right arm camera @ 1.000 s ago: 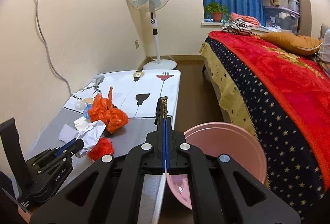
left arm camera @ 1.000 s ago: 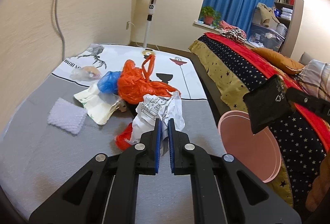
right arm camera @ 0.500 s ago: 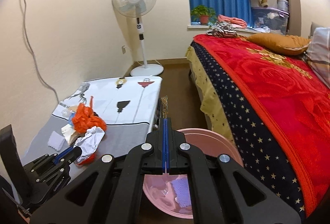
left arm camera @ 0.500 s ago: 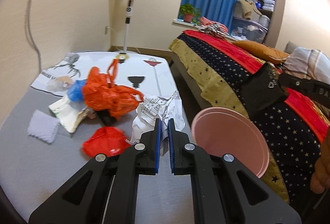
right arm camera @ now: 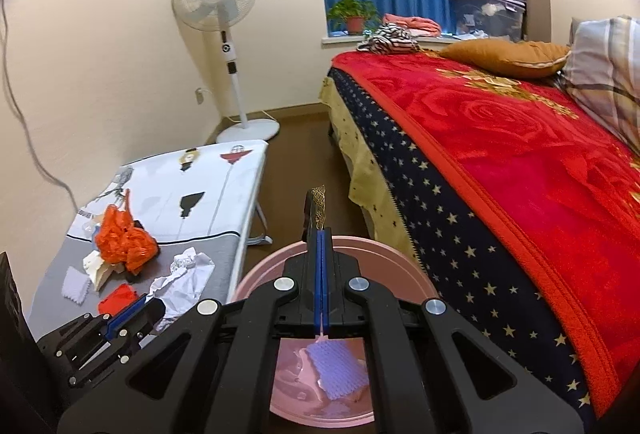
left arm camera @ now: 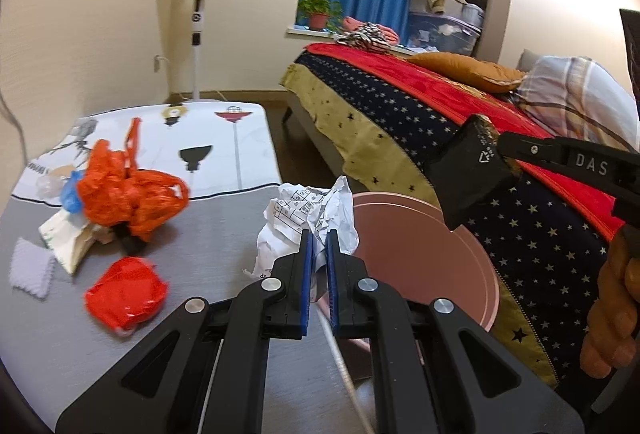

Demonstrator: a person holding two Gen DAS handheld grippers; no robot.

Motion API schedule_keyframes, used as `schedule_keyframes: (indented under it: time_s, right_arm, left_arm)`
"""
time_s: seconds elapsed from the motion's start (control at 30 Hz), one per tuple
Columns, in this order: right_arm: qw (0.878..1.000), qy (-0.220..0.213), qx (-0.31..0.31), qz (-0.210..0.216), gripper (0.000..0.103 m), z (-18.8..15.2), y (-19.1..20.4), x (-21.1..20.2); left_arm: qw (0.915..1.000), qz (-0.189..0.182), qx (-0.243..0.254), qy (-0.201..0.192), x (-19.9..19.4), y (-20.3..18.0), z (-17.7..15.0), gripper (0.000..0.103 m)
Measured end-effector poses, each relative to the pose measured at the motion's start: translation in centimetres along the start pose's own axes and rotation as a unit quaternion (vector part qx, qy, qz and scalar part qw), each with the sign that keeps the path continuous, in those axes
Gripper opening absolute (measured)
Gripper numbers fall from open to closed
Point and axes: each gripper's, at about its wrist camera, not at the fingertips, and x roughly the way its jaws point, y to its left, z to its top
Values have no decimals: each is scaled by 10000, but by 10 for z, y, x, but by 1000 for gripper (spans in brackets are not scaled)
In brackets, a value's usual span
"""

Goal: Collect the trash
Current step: 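Carry the black wrapper and crumpled paper over the pink bin with both tools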

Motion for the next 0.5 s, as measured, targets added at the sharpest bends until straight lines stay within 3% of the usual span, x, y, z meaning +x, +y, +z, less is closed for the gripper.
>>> schedule_keyframes:
  time_s: [0.5]
  right_arm:
    - [9990,263,204,-297,0,-5,-18,13]
  left_arm:
    - [9989,-322,40,339,30,-26,-5,7]
